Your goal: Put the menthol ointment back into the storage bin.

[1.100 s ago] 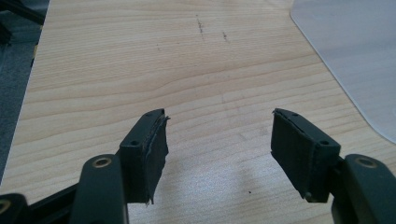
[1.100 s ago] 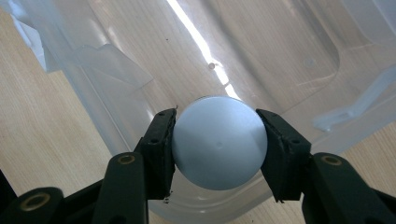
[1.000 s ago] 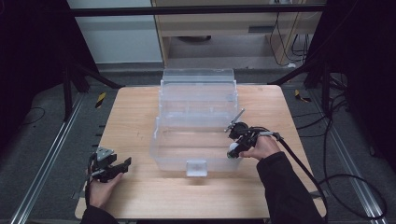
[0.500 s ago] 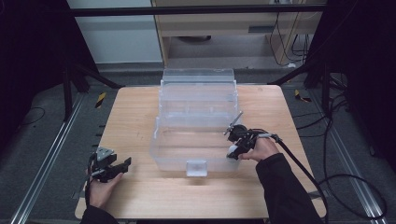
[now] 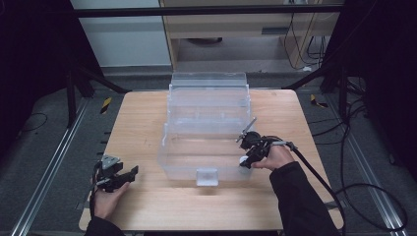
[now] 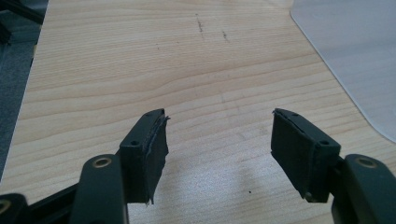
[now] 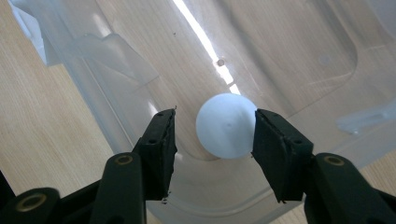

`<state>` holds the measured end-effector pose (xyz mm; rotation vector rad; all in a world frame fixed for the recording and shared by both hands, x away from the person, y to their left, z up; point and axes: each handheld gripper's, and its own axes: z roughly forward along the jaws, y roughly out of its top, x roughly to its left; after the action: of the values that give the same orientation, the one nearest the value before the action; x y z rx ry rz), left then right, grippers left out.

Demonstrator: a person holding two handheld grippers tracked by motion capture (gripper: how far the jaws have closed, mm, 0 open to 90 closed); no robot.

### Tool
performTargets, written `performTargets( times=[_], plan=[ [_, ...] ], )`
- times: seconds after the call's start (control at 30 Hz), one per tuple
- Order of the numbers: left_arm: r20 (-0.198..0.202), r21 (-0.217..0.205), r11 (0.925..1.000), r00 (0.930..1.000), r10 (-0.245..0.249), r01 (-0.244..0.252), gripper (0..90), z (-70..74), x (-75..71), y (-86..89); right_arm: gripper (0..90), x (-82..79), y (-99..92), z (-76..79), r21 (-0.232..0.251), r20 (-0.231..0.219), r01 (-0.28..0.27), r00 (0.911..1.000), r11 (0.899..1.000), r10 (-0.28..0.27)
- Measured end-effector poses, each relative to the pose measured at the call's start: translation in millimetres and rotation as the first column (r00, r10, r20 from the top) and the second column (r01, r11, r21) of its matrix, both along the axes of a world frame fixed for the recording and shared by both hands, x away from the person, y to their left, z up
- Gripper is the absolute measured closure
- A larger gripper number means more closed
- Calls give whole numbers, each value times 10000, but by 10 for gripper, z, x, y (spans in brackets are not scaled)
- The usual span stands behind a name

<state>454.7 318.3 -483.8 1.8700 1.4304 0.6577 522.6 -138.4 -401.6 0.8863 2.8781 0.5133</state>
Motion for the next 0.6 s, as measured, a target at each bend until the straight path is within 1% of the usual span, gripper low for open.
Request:
performTargets(
  times=[0.13, 0.23, 0.37, 0.43, 0.6],
  plan=[
    [-8, 12, 10000, 10000, 6, -6, 359, -1, 1, 0, 460, -17, -30, 52, 214, 245, 71, 9997, 9997, -76],
    [-10, 7, 10000, 10000, 7, -7, 359, -1, 0, 1, 402, -55, -67, 114, 480, 504, 231, 9984, 9986, -255],
    [-5, -2, 10000, 10000, -1, 1, 358, -1, -1, 0, 314, -117, -140, 209, 1036, 928, 432, 9943, 9937, -529],
    [-8, -1, 10000, 10000, 8, -8, 359, -1, -1, 1, 292, -152, -177, 243, 1286, 997, 546, 9927, 9902, -677],
    [0, -6, 10000, 10000, 21, -21, 358, 0, -3, 3, 186, -263, -326, 315, 1885, 1564, 883, 9805, 9781, -1187]
  ],
)
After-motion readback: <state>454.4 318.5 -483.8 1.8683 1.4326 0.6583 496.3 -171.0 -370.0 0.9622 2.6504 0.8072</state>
